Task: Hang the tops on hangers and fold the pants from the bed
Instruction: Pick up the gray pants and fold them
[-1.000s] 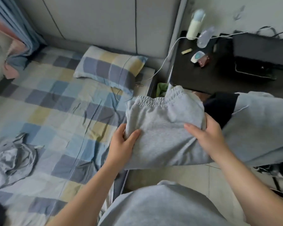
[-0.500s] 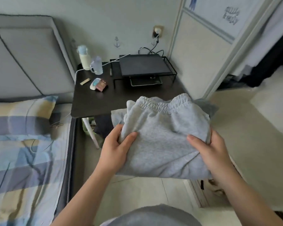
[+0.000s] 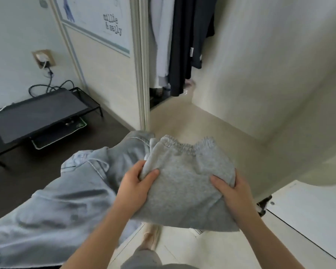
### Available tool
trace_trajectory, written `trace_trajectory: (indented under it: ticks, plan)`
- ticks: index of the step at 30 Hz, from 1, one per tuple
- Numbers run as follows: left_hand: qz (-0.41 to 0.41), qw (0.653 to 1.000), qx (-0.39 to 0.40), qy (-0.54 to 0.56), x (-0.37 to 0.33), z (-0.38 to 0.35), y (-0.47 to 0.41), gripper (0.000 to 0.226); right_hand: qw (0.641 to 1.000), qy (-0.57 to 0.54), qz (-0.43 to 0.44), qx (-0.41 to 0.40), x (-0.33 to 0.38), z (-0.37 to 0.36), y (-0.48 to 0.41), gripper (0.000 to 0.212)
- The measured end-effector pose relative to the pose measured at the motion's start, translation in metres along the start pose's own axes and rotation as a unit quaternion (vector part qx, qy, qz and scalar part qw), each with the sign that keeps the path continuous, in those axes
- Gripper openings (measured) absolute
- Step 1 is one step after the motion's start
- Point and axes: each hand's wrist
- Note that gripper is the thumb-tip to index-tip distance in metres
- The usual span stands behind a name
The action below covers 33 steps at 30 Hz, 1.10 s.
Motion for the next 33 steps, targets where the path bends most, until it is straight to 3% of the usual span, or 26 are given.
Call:
trace_trajectory:
  ticks: [8, 11, 22, 30, 33]
  plan:
    - [0.012, 0.993, 0.12, -0.018, 0.035, -0.062, -0.133, 0.011, 0.989, -0.073, -0.073, -0.102, -0.009, 0.005, -0.084, 0.048]
    - [0.026, 0.985, 0.172, -0.014, 0.052, -0.09, -0.188, 0.004, 0.979, -0.091, -0.11, -0.145, -0.013, 0.001, -0.122, 0.037]
    - [0.016, 0.92, 0.381, -0.086, 0.132, -0.217, -0.318, 0.013, 0.931, -0.014, -0.203, -0.302, -0.06, 0.011, -0.238, 0.015]
    - [0.09, 0.9, 0.426, -0.034, 0.191, -0.308, -0.334, 0.031, 0.89, 0.101, -0.28, -0.346, -0.117, 0.038, -0.316, 0.017]
    - [0.103, 0.902, 0.417, -0.041, 0.213, -0.334, -0.326, 0.043, 0.853, 0.158, -0.344, -0.36, -0.148, 0.042, -0.341, 0.037]
Point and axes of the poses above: each hand's wrist, its own y-axis away from the middle knuckle, its own z-axis out of the back of the hand, x = y × z, and after that the axes turned 13 degrees about -z, right-handed
